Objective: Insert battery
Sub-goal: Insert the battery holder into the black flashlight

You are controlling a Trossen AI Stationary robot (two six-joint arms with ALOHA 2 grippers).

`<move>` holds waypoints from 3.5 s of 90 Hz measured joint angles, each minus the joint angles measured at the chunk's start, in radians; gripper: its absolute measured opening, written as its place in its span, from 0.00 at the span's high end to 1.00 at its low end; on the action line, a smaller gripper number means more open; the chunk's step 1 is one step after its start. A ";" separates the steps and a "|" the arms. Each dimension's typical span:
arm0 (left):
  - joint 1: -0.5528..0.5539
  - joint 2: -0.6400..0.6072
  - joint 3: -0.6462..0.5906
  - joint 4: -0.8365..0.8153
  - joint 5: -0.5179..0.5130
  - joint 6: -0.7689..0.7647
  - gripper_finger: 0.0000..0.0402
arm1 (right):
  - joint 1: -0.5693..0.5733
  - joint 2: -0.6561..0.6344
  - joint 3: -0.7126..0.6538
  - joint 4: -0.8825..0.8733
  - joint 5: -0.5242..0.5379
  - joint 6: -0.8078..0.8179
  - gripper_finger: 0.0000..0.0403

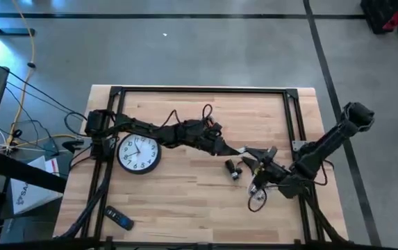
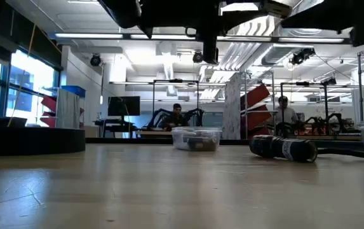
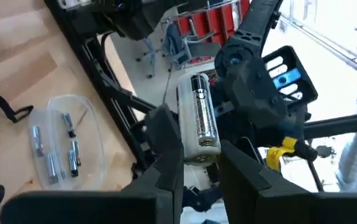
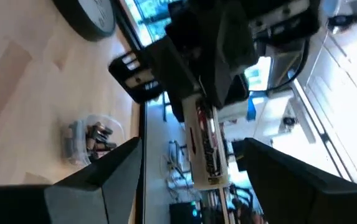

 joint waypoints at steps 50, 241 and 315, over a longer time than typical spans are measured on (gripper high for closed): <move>-0.007 0.000 0.000 -0.028 -0.113 -0.015 0.86 | -0.064 0.000 0.000 0.052 -0.068 -0.058 0.66; -0.077 0.226 0.082 -0.227 -0.162 1.432 0.52 | 0.123 -0.423 0.000 -0.266 -0.079 0.747 0.89; -0.053 0.318 0.186 -0.657 -0.166 1.426 0.52 | -0.089 -0.359 0.000 -0.481 -0.426 1.048 0.89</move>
